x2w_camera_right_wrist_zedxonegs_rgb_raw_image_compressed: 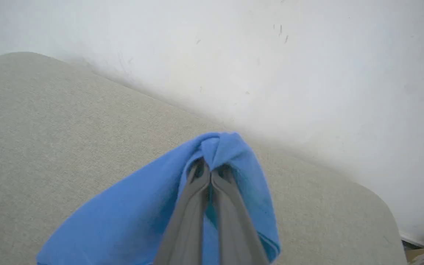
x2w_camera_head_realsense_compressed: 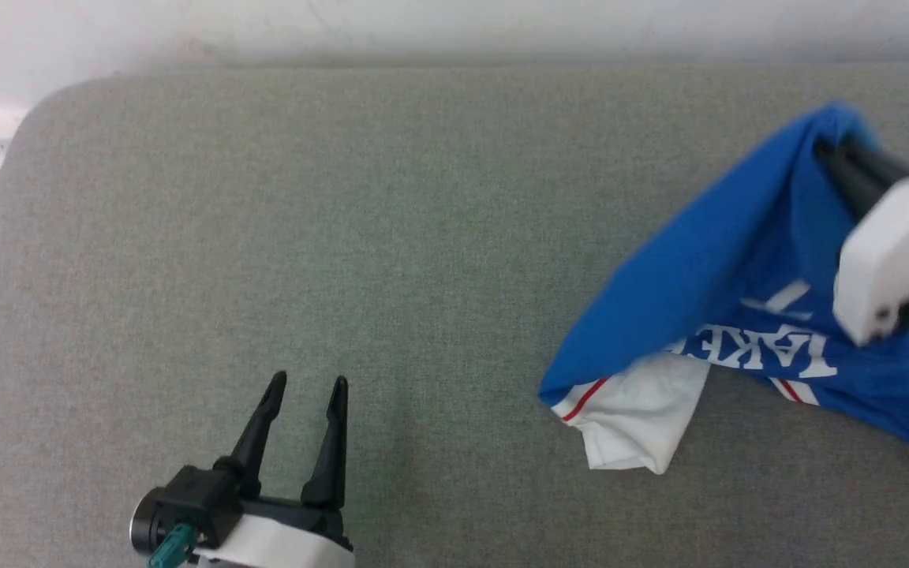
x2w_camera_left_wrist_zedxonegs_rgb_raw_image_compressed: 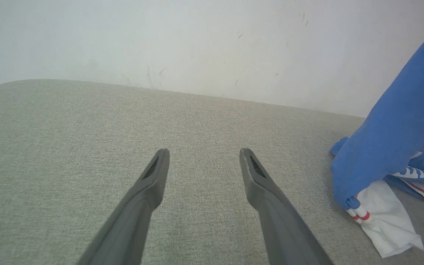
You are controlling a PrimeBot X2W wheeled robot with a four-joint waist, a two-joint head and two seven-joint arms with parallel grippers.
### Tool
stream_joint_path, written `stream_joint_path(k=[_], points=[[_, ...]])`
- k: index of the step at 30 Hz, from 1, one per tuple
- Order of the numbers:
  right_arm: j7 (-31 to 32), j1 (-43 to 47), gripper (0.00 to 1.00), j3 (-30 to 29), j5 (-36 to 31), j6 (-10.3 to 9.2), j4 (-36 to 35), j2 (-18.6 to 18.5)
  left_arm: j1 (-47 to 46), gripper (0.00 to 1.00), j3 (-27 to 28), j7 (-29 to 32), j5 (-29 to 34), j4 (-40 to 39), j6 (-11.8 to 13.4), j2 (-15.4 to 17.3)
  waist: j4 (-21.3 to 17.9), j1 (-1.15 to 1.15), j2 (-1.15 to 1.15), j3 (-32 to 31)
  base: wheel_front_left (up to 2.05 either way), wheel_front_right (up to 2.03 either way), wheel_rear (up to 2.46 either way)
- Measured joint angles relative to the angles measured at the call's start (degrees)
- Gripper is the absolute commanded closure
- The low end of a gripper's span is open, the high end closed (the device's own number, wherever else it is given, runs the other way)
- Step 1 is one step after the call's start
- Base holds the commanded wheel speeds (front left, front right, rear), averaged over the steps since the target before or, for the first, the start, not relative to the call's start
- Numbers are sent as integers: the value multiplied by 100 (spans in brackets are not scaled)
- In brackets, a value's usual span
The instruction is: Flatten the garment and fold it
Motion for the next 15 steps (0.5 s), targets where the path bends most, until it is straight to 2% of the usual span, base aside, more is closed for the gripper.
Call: stream_joint_path(k=[6,11,15], points=[[-313,-1685,100,491,-449,0,1107,-409,-277,0,-101,0,-62,60,-14,-2,138,1,0,349,0,0,0],[-623,-2787,100,777,-709,0,2320,-474,-552,0,-259,1,-138,168,-24,-4,345,1,0,665,0,0,0],[-781,-3183,100,944,-914,0,3336,-441,-822,0,-511,1,-247,279,-66,-5,579,2,0,911,0,0,0]])
